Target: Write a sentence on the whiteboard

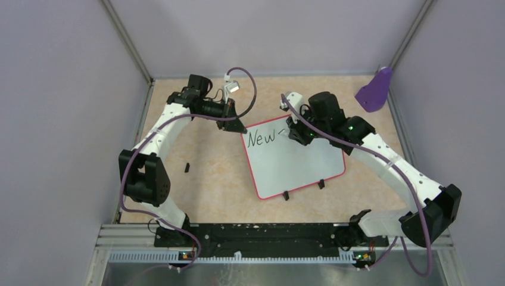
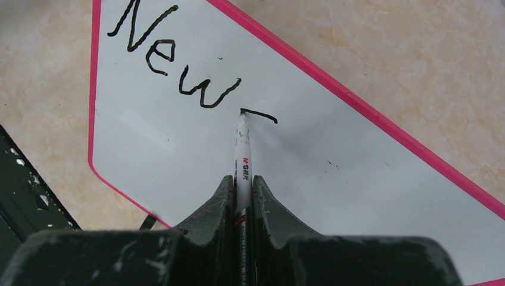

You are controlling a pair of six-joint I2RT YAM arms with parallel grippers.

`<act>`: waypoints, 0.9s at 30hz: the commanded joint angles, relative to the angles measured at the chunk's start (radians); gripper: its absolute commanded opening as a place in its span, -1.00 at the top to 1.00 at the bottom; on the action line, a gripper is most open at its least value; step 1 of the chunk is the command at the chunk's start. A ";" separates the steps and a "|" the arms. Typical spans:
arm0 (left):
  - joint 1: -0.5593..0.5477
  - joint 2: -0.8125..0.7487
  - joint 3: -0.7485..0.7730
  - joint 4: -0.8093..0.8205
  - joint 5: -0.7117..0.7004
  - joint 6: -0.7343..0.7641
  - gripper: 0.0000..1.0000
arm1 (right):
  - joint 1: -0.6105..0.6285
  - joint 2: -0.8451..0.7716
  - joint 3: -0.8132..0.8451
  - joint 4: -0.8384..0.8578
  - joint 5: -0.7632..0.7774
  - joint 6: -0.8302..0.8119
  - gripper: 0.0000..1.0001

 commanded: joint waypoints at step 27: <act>-0.013 -0.024 -0.011 -0.014 0.008 0.016 1.00 | -0.032 -0.058 0.056 -0.044 0.048 -0.029 1.00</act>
